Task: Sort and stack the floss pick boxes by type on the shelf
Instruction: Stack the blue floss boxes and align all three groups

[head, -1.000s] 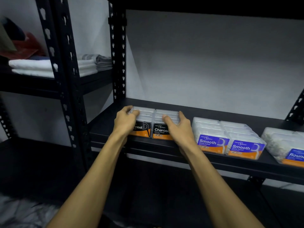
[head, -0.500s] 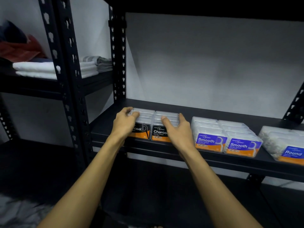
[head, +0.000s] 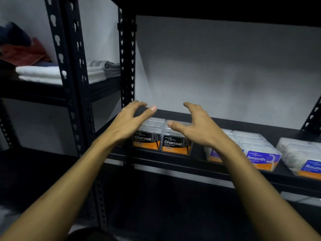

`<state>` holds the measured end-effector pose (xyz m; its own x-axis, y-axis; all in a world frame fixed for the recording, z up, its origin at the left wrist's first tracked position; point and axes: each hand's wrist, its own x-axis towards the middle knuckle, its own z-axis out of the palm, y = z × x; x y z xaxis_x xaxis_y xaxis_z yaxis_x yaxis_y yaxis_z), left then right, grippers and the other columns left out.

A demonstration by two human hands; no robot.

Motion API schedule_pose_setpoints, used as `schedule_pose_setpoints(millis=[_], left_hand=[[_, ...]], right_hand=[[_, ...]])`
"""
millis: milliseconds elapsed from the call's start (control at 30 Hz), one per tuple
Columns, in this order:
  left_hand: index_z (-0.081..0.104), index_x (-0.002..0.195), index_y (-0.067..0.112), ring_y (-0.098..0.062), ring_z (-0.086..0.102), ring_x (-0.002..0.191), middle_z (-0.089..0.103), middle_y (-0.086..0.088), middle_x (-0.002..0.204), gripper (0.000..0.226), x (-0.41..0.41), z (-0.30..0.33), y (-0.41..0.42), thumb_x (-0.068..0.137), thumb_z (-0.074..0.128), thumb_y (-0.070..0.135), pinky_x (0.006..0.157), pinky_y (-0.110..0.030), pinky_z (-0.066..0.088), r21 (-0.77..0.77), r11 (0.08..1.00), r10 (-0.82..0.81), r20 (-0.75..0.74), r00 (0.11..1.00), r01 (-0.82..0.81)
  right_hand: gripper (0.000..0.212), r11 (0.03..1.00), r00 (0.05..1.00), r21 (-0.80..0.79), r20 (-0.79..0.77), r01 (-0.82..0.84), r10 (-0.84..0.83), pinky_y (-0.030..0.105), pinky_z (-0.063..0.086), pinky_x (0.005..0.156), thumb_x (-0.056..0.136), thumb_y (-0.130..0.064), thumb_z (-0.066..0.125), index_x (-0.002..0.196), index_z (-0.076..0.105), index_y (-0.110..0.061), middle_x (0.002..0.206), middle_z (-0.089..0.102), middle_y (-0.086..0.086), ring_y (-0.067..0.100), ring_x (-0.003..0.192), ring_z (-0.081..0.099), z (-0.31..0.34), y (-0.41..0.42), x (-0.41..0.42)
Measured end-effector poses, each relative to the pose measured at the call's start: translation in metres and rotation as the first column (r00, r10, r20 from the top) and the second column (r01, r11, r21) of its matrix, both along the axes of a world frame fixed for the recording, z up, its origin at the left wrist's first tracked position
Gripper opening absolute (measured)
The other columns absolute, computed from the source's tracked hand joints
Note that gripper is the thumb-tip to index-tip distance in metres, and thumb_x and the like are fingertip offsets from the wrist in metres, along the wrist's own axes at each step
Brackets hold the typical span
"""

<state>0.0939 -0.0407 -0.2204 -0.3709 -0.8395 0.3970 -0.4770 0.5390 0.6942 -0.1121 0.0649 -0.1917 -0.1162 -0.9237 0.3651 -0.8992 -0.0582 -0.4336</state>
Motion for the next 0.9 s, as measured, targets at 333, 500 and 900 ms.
schedule_pose_setpoints(millis=[333, 500, 900], left_hand=[[0.032, 0.151, 0.038, -0.008, 0.042, 0.136, 0.038, 0.013, 0.154, 0.116, -0.003, -0.004, -0.025, 0.052, 0.08, 0.076, 0.118, -0.039, 0.033, 0.131, 0.958, -0.287, 0.353, 0.89, 0.256], [0.037, 0.148, 0.034, -0.009, 0.043, 0.13, 0.04, 0.013, 0.145, 0.113, -0.007, -0.015, -0.025, 0.052, 0.081, 0.074, 0.114, -0.039, 0.038, 0.041, 0.971, -0.234, 0.358, 0.904, 0.235], [0.04, 0.146, 0.037, -0.01, 0.044, 0.129, 0.043, 0.014, 0.142, 0.111, -0.006, -0.016, -0.026, 0.051, 0.079, 0.077, 0.112, -0.04, 0.039, -0.02, 0.974, -0.204, 0.368, 0.907, 0.227]], right_hand=[[0.112, 0.829, 0.959, 0.555, -0.191, -0.072, 0.211, 0.039, 0.043, 0.108, 0.067, -0.053, 0.085, 0.153, 0.022, -0.017, 0.143, 0.044, 0.004, 0.021, 0.123, 0.049, 0.009, -0.04, -0.02], [0.116, 0.869, 0.954, 0.487, -0.21, -0.086, 0.212, 0.039, 0.047, 0.103, 0.062, -0.055, 0.086, 0.152, 0.024, -0.017, 0.135, 0.042, 0.003, 0.021, 0.117, 0.049, 0.004, -0.04, -0.02], [0.106, 0.89, 0.951, 0.442, -0.216, -0.109, 0.223, 0.033, 0.051, 0.094, 0.064, -0.051, 0.087, 0.147, 0.031, -0.016, 0.129, 0.045, 0.003, 0.02, 0.111, 0.051, 0.003, -0.036, -0.015]])
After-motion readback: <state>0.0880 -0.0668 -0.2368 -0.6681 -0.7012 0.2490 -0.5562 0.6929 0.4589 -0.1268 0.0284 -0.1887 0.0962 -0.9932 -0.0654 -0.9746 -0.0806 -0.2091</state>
